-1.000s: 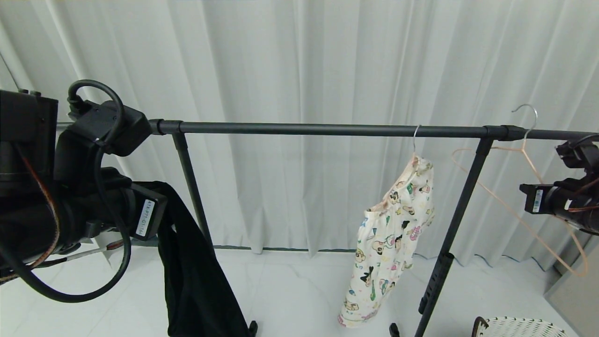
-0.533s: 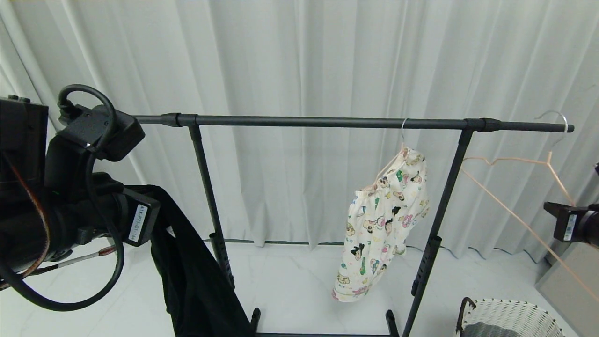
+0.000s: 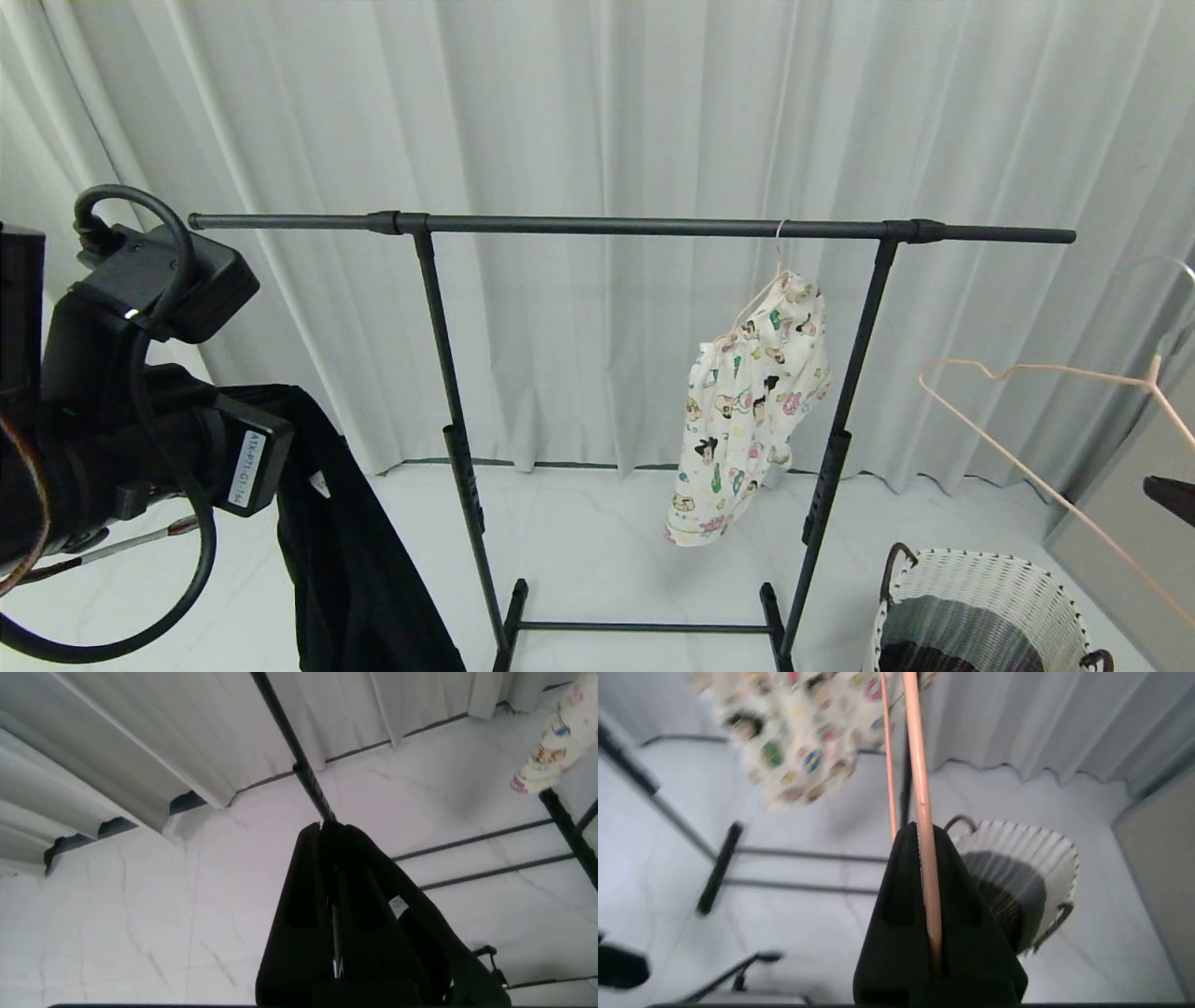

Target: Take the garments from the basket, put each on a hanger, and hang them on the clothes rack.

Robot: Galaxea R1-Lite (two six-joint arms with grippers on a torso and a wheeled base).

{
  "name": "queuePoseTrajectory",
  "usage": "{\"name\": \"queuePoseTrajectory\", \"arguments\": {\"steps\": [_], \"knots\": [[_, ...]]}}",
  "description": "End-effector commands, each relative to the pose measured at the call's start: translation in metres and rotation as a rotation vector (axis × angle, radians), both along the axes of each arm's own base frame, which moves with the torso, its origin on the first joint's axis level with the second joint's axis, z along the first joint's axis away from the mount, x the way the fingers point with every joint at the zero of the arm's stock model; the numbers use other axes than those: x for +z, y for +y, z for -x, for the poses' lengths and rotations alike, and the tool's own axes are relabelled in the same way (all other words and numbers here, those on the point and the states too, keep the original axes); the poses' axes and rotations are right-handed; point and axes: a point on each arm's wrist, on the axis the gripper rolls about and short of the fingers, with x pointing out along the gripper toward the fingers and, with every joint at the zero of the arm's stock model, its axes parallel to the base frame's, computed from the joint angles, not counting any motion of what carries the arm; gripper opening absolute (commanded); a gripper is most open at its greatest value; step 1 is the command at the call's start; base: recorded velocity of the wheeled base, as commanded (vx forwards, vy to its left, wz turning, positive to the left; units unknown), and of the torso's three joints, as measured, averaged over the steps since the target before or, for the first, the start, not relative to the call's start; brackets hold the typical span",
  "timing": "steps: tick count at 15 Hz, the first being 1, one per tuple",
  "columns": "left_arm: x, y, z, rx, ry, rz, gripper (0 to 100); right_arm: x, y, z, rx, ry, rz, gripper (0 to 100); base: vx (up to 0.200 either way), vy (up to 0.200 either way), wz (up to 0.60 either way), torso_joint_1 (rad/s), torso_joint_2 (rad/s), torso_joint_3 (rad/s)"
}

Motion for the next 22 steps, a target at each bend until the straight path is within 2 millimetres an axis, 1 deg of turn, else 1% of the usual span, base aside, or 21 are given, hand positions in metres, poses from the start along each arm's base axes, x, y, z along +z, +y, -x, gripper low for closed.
{"name": "queuePoseTrajectory", "arguments": {"steps": [1,2,3,4,6,7,9,11,13,15,18,20,22], "knots": [[0.0,0.001,0.002,-0.001,-0.002,0.001,0,0.01,0.007,0.036,0.065,-0.08,-0.003,0,-0.2,0.0,0.0,0.002,0.0,0.007],[-0.001,0.001,0.002,-0.003,0.001,0.0,0,0.012,0.009,0.042,0.093,-0.077,-0.008,0,-0.2,0.0,0.0,0.002,0.0,0.002],[-0.002,0.001,0.002,-0.002,0.004,0.0,0,0.015,0.01,0.044,0.113,-0.076,-0.012,0,0.0,0.0,0.0,0.0,0.0,0.0],[-0.008,0.001,0.005,-0.008,0.02,-0.004,0,0.027,0.013,0.045,0.169,-0.103,-0.021,0,0.0,0.0,0.0,0.0,0.0,0.0],[-0.011,-0.001,0.007,-0.038,0.034,0.004,0,0.043,0.018,0.042,0.255,-0.118,-0.036,0,0.0,0.0,0.0,0.0,0.0,0.0],[-0.011,-0.004,0.004,-0.044,0.041,0.004,0,0.05,0.021,0.041,0.304,-0.114,-0.044,0,0.0,0.0,0.0,0.0,0.0,0.0],[-0.011,-0.012,-0.013,-0.022,0.062,0.034,0,0.055,0.028,0.039,0.417,-0.089,-0.081,0,0.0,0.0,0.0,0.0,0.0,0.0],[-0.001,-0.027,-0.041,0.049,0.053,0.117,0,0.056,0.039,0.04,0.531,-0.051,-0.143,0,0.0,0.0,0.0,0.0,0.0,0.0],[0.007,-0.043,-0.075,0.158,0.018,0.179,0,0.052,0.052,0.045,0.668,0.009,-0.198,0,0.0,0.0,0.0,0.0,0.0,0.0],[0.014,-0.055,-0.097,0.186,-0.006,0.229,0,0.047,0.063,0.048,0.778,0.073,-0.218,0,0.0,0.0,0.0,0.0,0.0,0.0],[0.014,-0.071,-0.106,0.156,-0.006,0.241,0,0.041,0.082,0.044,0.88,0.15,-0.213,0,0.0,0.0,0.0,0.0,0.0,0.0],[0.013,-0.082,-0.113,0.164,-0.001,0.302,0,0.038,0.097,0.039,0.937,0.183,-0.201,0,0.0,0.0,0.0,0.0,0.0,0.0],[0.014,-0.09,-0.116,0.179,-0.003,0.373,0,0.036,0.109,0.028,0.939,0.175,-0.204,0,0.0,0.0,0.0,0.0,0.0,0.0]]}}
